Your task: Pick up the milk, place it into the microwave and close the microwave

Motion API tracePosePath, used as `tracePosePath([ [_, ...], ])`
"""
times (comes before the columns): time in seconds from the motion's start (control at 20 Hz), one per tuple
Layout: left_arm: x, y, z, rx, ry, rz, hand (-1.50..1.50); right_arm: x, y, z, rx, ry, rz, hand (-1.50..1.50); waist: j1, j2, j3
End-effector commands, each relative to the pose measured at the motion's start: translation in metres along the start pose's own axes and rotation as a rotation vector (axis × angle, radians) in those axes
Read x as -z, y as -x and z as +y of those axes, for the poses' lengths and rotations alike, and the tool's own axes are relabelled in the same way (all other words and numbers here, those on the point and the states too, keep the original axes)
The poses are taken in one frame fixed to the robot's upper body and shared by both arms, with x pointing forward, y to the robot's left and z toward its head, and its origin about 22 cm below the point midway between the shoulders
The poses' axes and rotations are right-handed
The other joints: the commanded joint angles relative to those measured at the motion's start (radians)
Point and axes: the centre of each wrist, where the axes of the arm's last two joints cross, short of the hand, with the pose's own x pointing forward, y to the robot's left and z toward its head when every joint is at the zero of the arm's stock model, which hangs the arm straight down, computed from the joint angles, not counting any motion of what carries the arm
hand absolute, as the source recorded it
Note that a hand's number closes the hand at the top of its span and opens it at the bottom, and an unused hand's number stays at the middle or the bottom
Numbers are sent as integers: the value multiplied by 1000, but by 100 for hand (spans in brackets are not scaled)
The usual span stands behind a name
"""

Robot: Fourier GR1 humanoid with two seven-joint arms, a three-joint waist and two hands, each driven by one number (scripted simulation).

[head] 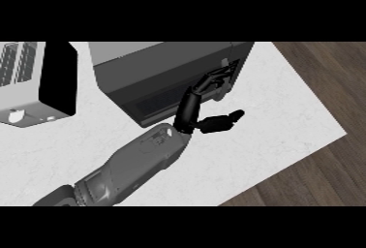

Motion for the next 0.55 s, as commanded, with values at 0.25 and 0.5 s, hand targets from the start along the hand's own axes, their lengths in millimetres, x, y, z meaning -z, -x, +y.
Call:
tracePosePath([
  [0.25,25,20,46,336,-104,115,-150,0,-8,-3,-12,14,-2,-150,33,-6,11],
  [0.5,34,16,44,366,-101,121,-150,-3,-10,-3,-13,30,9,-150,48,-8,10],
])
